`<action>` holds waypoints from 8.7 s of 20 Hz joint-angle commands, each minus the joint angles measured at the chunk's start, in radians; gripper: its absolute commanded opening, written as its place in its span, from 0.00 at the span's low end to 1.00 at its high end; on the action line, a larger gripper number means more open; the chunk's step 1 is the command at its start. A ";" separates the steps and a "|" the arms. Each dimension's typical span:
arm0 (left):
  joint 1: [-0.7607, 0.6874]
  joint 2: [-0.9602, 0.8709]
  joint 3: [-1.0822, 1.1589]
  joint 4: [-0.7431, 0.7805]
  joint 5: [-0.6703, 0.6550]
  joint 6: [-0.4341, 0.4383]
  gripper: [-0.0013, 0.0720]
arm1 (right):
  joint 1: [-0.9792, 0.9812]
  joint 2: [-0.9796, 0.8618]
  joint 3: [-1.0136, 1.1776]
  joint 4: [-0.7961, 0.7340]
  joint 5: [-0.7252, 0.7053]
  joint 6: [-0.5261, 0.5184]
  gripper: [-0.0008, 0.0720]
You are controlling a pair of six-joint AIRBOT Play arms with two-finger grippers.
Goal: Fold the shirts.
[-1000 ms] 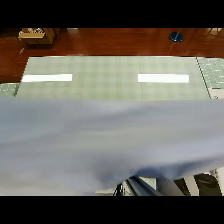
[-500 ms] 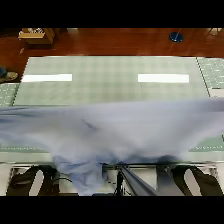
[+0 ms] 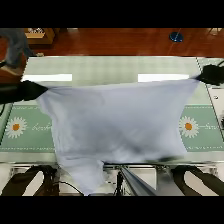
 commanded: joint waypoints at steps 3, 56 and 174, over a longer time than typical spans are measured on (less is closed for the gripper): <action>-0.088 -0.298 0.031 -0.045 0.337 0.182 0.04 | 0.061 -0.221 -0.010 0.037 -0.346 0.016 0.05; 0.276 -0.406 0.149 0.157 -0.409 0.141 0.90 | -0.167 -0.102 -0.101 -0.307 0.116 -0.072 0.65; 0.011 -0.995 0.484 -0.259 0.095 0.208 0.05 | -0.043 -0.399 -0.267 0.552 -0.665 -0.388 0.05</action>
